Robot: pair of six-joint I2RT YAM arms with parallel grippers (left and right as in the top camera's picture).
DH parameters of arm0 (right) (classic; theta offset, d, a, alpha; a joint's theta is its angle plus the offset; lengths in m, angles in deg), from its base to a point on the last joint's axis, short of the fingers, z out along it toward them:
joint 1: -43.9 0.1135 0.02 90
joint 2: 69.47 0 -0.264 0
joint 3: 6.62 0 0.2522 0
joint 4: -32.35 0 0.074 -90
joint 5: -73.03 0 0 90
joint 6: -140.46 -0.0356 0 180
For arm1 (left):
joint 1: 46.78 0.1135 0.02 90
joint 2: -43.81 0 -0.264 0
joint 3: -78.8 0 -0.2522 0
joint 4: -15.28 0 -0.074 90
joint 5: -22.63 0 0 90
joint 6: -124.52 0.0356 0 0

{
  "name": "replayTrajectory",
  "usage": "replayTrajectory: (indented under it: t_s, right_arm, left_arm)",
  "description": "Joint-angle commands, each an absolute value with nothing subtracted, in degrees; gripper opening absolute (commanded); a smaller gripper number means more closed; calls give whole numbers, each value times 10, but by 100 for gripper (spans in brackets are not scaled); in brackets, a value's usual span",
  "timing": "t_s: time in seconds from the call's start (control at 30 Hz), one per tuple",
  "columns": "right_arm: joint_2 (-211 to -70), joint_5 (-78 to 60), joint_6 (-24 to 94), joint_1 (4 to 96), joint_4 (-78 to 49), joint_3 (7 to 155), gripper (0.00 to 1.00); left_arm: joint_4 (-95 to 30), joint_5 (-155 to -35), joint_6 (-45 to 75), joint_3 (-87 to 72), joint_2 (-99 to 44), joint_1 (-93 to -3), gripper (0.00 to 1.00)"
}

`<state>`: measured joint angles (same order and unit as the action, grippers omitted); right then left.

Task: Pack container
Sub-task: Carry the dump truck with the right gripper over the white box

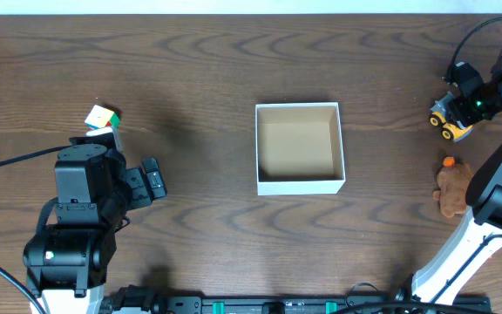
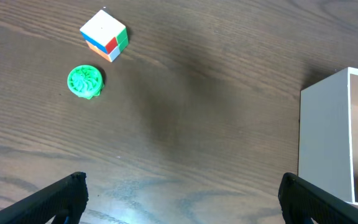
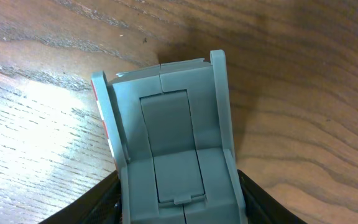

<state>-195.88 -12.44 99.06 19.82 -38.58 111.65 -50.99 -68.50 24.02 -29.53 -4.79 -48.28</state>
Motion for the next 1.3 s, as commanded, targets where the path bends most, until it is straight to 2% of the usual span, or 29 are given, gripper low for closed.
replayTrajectory:
  t_s: [0.0, 0.23, 0.3, 0.4, 0.53, 0.9, 1.1, 1.27]
  right_arm:
    - [-1962, -106, 987, 203, -386, 1120, 50]
    - [-1962, -105, 911, 202, -378, 1120, 37]
    - [-1962, -105, 866, 201, -378, 1120, 30]
    - [-1962, -105, 799, 201, -378, 1121, 13]
    - [-1944, -105, 736, 202, -390, 1121, 6]
    - [-1737, -75, 564, 251, -442, 1121, 3]
    - [-1639, -69, 505, 381, -521, 1121, 1]
    - [-1616, -92, 398, 532, -552, 1121, 1]
  left_arm:
    - [-511, -683, 239, -285, -48, -481, 98]
    - [-511, -683, 239, -285, -48, -481, 98]
    - [-511, -683, 239, -285, -48, -481, 98]
    - [-511, -683, 239, -285, -48, -481, 98]
    - [-512, -683, 239, -285, -48, -481, 98]
    - [-511, -683, 239, -285, -48, -481, 98]
    - [-511, -683, 239, -285, -48, -481, 98]
    - [-512, -683, 239, -285, -48, -481, 98]
